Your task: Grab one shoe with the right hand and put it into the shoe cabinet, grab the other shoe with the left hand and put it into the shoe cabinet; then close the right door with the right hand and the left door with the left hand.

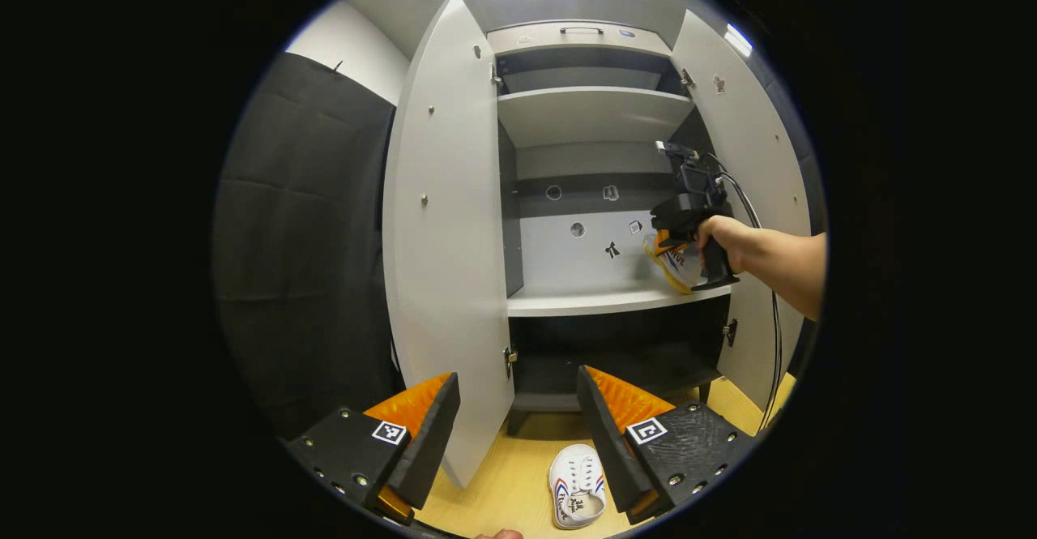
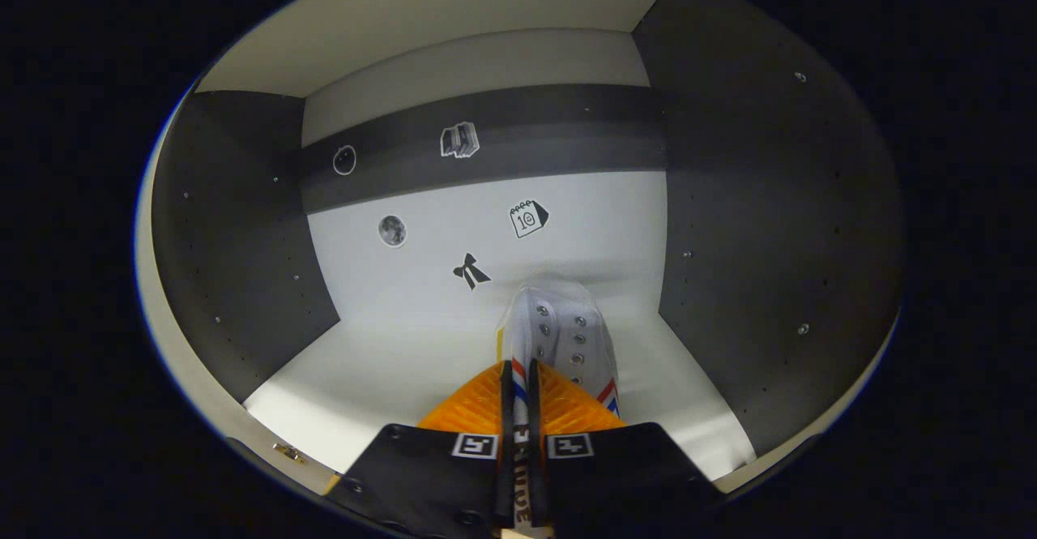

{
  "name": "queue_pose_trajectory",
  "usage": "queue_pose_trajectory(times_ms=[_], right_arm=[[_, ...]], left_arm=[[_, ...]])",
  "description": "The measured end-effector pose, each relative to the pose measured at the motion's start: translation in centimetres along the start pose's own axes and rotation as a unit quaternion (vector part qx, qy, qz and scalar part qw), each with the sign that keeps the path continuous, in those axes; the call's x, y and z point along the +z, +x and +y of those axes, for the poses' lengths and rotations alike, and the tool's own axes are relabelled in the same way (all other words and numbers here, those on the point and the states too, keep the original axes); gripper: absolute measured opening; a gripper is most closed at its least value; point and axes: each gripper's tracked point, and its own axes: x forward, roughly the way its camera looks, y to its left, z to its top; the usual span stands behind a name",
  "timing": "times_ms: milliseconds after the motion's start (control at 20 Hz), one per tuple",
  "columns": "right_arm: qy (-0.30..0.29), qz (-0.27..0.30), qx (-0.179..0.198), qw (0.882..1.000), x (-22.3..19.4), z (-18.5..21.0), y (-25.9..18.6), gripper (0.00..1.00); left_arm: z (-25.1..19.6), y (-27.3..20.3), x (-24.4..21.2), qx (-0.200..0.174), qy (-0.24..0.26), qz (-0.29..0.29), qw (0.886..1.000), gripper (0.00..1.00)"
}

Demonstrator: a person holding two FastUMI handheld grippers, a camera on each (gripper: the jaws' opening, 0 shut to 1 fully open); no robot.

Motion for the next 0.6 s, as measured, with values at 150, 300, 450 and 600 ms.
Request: queue_pose_trajectory(times_ms=[150, 300, 450, 600], right_arm=[[-0.022, -0.049, 0.003, 0.999, 2.1, 0.7, -1.2, 0.17], [-0.03, -0.081, 0.017, 0.996, 3.3, 1.3, -3.6, 0.64], [-0.043, -0.11, 0.018, 0.993, 3.3, 1.3, -6.9, 0.96], [-0.067, -0.135, 0.02, 0.988, 2.7, 1.3, -10.6, 0.96]], left_arm=[[-0.2, 0.5, -0.7, -0.006, -0.004, 0.01, 1.0, 0.8], [-0.6, 1.6, -1.6, -0.018, -0.016, 0.027, 0.999, 0.79], [-0.9, 2.9, -2.7, -0.034, -0.035, 0.043, 0.998, 0.8], [-1.5, 4.0, -3.9, -0.057, -0.044, 0.061, 0.996, 0.8]])
